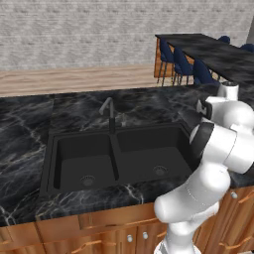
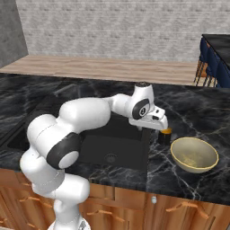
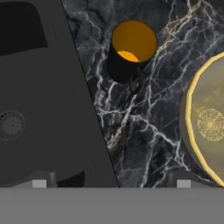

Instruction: Pick the mug and place it in the sink. Pick the bowl and place it in the open cabinet and then close the cabinet.

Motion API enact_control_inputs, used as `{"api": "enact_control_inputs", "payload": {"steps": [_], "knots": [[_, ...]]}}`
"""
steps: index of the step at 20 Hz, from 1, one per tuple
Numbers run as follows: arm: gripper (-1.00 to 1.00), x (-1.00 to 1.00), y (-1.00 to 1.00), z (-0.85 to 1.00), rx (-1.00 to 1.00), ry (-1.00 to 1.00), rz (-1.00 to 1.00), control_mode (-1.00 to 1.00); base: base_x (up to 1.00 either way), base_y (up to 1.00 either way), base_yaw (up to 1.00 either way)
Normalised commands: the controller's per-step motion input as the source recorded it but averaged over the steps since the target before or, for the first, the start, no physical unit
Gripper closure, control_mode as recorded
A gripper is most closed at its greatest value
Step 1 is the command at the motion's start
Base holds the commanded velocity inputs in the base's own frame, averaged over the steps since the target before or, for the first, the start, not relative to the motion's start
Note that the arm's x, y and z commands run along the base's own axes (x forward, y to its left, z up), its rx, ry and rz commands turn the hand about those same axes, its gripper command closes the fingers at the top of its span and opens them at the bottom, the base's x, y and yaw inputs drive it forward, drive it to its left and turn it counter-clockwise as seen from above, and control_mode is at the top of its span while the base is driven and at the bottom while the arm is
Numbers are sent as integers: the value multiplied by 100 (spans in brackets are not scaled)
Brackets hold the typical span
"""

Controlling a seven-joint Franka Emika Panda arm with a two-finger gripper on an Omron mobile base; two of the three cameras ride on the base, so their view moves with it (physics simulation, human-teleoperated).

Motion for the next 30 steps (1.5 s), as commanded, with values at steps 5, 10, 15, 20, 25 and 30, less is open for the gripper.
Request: {"api": "enact_control_inputs", "payload": {"steps": [5,10,15,20,25,30], "knots": [[-100,31,-54,0,7,2,-1,-100,0,0,0],[-100,16,-47,-19,5,0,0,-100,0,0,0],[-100,20,-19,-16,3,0,0,-100,0,0,0],[-100,23,0,-8,1,0,0,-100,0,0,0],[-100,18,3,-13,-4,0,0,-100,0,0,0],[-100,11,1,-27,-4,0,0,-100,0,0,0]]}}
